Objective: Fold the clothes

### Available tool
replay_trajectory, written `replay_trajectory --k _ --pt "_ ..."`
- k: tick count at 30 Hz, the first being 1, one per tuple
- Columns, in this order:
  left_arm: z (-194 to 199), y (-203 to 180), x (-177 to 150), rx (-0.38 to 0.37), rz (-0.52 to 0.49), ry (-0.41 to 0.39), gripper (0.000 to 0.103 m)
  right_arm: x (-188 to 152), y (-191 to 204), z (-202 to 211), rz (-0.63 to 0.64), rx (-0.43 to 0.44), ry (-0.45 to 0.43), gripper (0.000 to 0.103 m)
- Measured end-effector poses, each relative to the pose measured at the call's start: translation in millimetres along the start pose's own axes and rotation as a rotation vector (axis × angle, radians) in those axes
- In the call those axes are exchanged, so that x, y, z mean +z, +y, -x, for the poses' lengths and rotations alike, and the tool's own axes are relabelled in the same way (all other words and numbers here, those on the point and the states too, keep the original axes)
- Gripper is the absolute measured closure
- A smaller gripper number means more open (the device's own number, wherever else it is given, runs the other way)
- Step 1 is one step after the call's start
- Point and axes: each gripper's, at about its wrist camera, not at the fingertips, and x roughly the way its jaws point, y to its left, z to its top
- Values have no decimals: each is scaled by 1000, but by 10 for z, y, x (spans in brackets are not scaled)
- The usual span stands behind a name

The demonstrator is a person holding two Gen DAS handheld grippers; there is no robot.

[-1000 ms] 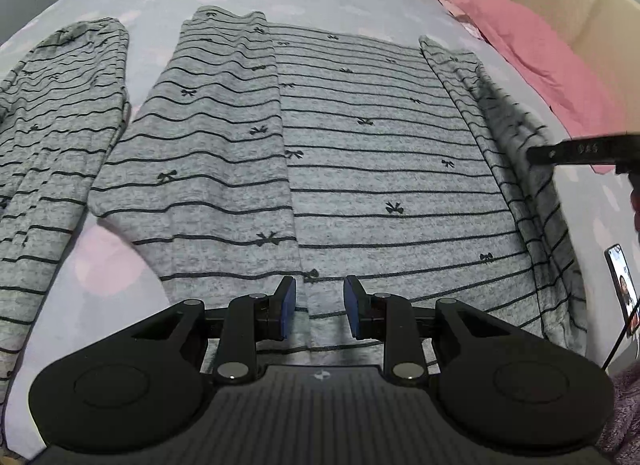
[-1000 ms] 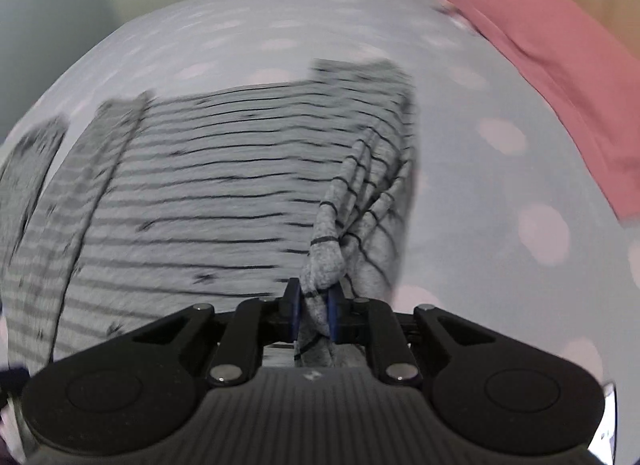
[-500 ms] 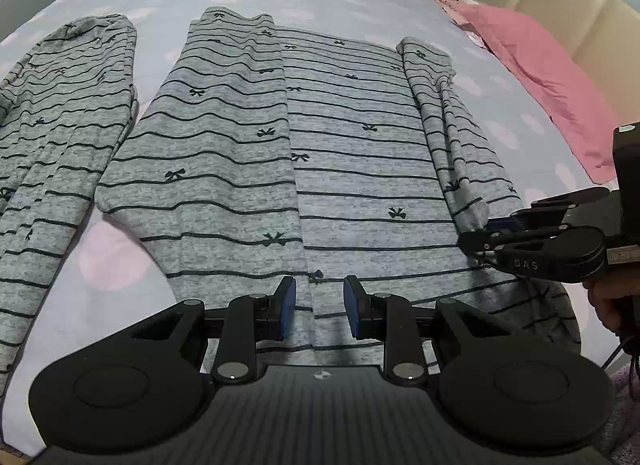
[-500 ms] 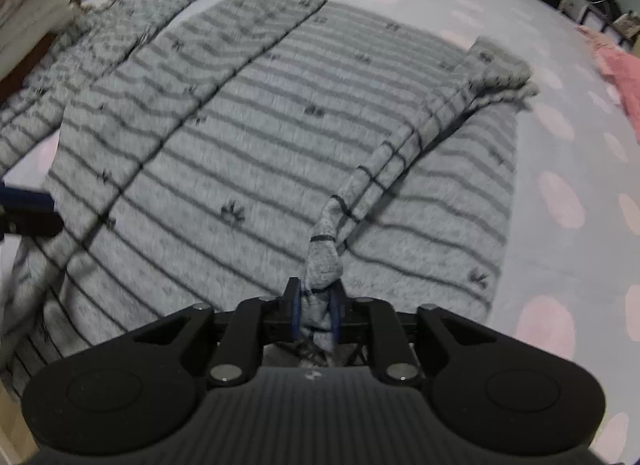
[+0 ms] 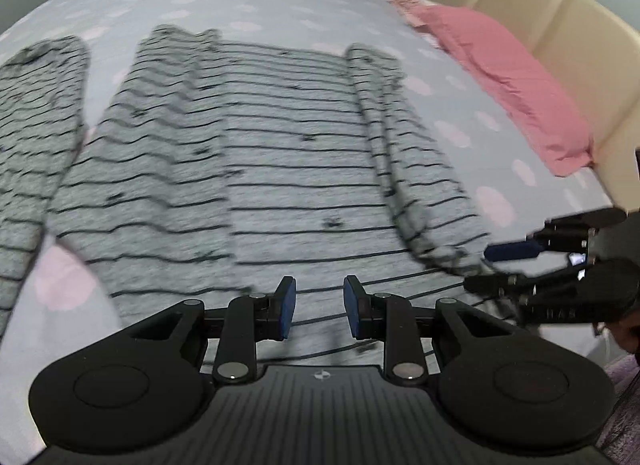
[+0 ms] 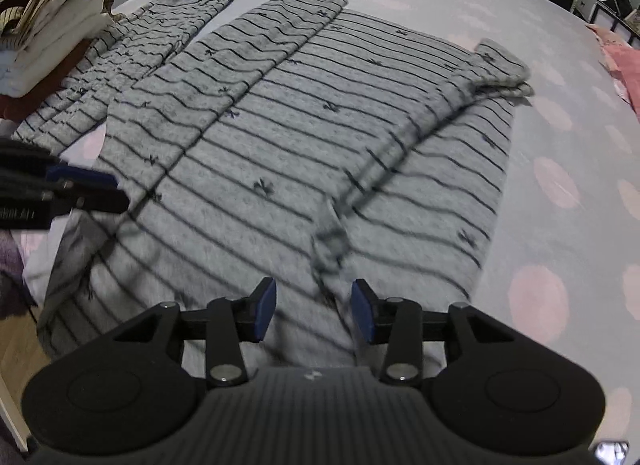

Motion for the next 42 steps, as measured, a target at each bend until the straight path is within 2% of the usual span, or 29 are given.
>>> replay_trajectory --k 6,8,9,11,14,17,18,19,23,24,25,26,30,31,33,35,38,41,42 --pt "-166 -296 124 -63 -35 3 79 -452 -188 217 -30 -54 19 57" --pt "-234 -417 183 -89 -50 3 68 -582 -254 269 -52 -67 24 57" --pt "-274 -489 217 -102 -66 -1 55 -636 -280 290 -62 -71 26 57" --pt "-377 -617 287 -118 -88 -10 53 -721 -312 325 -81 -63 29 57" --pt "-614 -746 387 -120 -83 16 53 -816 -328 374 -101 -47 25 57" --pt "-855 -787 448 -93 -68 55 55 -833 -285 353 -79 -40 21 57" --pt "-935 -787 464 -84 -60 69 61 -834 -269 335 -70 -38 20 57" --pt "-1014 -786 479 -74 -51 82 72 -835 -254 317 -62 -37 19 57" --pt "-1115 -657 507 -97 21 97 91 -835 -210 239 -32 -37 18 59" --pt "-1103 -631 514 -105 35 91 94 -831 -217 213 -29 -46 21 62" --pt "-1090 -605 521 -113 49 86 97 -827 -224 187 -27 -54 24 80" --pt "-1043 -563 533 -127 74 68 97 -825 -237 171 -28 -64 30 85" --pt "-839 -348 564 -196 196 7 99 -804 -273 282 -25 -102 45 91" --pt "-830 -310 555 -201 205 7 99 -798 -230 338 5 -126 40 92" --pt "-895 -256 508 -164 193 32 99 -791 -114 417 80 -172 32 93" --pt "-1005 -177 419 -164 226 61 99 -788 25 433 161 -207 34 93" --pt "-1108 -157 343 -177 214 85 98 -821 141 273 246 -235 85 93" --pt "-1060 -183 357 -143 165 81 90 -857 75 110 234 -213 125 92" --pt "-1029 -185 374 -132 151 79 82 -849 29 82 215 -198 136 90"
